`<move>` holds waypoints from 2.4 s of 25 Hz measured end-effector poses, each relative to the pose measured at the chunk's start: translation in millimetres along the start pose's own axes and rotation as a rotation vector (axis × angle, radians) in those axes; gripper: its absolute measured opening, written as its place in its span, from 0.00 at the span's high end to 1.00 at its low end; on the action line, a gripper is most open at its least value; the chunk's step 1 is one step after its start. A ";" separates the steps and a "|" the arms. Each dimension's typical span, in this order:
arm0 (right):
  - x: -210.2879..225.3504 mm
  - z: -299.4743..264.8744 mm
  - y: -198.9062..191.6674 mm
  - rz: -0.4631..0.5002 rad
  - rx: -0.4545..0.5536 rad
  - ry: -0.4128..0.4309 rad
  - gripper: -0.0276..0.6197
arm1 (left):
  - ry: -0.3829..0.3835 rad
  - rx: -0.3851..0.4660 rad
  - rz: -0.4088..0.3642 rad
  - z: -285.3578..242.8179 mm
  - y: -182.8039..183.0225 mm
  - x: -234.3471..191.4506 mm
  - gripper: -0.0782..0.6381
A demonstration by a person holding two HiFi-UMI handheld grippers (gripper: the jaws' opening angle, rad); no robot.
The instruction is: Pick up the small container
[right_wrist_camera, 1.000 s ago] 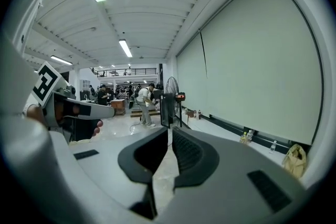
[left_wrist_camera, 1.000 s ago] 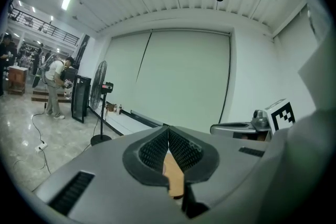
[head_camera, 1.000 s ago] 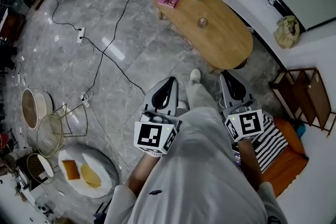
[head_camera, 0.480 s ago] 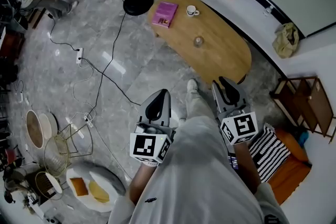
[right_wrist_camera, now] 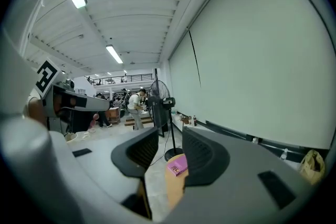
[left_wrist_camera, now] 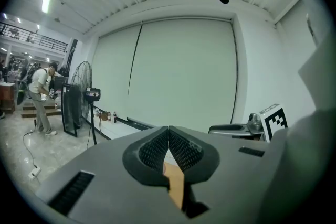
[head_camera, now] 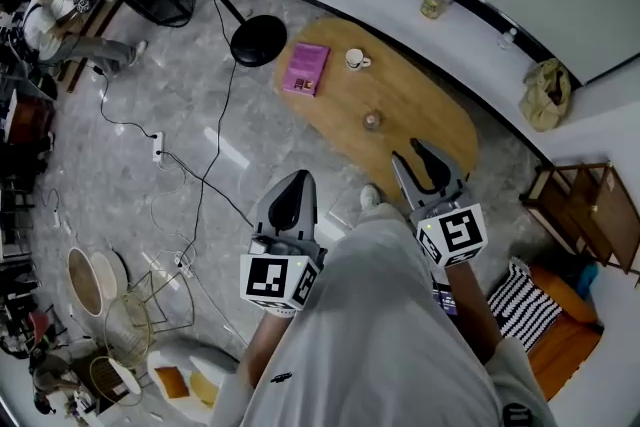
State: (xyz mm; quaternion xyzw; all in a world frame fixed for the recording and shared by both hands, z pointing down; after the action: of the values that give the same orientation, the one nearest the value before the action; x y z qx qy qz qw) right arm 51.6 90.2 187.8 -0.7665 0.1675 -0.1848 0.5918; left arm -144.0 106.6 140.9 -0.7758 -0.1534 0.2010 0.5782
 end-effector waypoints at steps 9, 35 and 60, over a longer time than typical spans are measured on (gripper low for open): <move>54.9 -49.0 -0.5 -0.021 -0.028 0.000 0.68 | -0.031 -0.024 -0.023 -78.4 11.5 -3.2 0.86; 107.9 -124.6 -63.1 -0.081 -0.219 0.019 0.56 | -0.133 -0.266 -0.014 -194.5 -38.8 -15.1 0.86; 99.4 -205.4 -215.9 -0.034 -0.420 0.118 0.44 | -0.149 -0.448 0.095 -237.1 -187.2 -46.5 0.86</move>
State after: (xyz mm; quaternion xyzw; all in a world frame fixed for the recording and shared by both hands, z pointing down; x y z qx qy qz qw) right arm 48.0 -78.2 453.0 -0.8636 0.2237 -0.2000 0.4051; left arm -69.6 -60.1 386.1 -0.8740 -0.1998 0.2457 0.3686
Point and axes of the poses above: the fingertips, and each gripper's own axes: z backward along the fingers, x to its right, y out of its top, the point moved 4 cm from there along z, backward along the fingers, and after that the axes turned 2 degrees about -x, right-handed, at the moved point
